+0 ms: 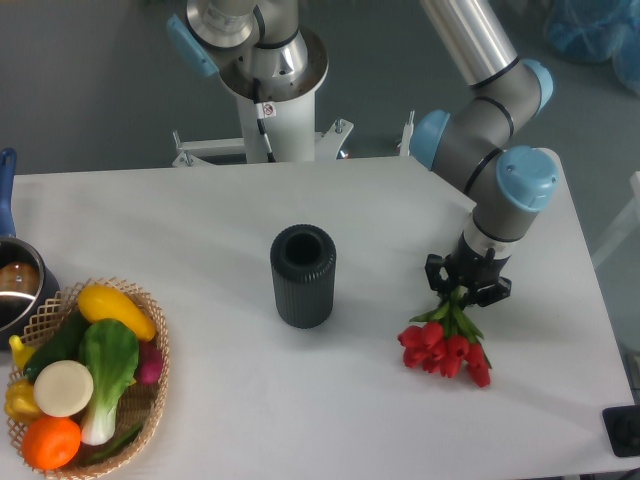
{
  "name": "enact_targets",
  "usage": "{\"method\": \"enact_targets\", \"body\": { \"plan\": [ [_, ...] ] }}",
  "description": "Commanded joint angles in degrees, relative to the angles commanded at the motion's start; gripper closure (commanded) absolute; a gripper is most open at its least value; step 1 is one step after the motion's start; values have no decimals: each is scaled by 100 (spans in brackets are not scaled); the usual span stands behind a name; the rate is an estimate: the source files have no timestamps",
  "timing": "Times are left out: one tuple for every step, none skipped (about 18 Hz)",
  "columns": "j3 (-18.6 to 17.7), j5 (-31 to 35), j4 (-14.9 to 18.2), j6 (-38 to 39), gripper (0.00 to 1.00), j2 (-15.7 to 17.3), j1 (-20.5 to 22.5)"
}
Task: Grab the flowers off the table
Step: 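Lift the grasped red tulips up off the table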
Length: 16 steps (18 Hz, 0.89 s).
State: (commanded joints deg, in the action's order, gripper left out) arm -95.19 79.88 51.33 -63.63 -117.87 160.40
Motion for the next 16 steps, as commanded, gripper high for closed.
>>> {"method": "enact_targets", "body": {
  "plan": [
    [0, 79, 9, 0, 100, 62, 35],
    [-9, 141, 9, 0, 100, 158, 70],
    [0, 237, 35, -17, 100, 263, 70],
    [-9, 360, 53, -44, 100, 352, 70],
    [9, 474, 70, -44, 99, 466, 79],
    [0, 545, 79, -53, 99, 562, 70],
    [-9, 555, 97, -53, 100, 659, 79],
    [-9, 572, 114, -70, 100, 721, 79],
    [0, 616, 140, -131, 100, 791, 70],
    [26, 712, 210, -210, 99, 862, 70],
    [96, 782, 237, -289, 99, 906, 70],
    [166, 809, 324, -368, 100, 915, 79],
    [280, 818, 482, -456, 100, 924, 79],
    [403, 827, 684, -544, 100, 924, 105],
    [526, 827, 877, -614, 100, 924, 123],
    [641, 827, 1018, -650, 100, 924, 132]
  ]
}}
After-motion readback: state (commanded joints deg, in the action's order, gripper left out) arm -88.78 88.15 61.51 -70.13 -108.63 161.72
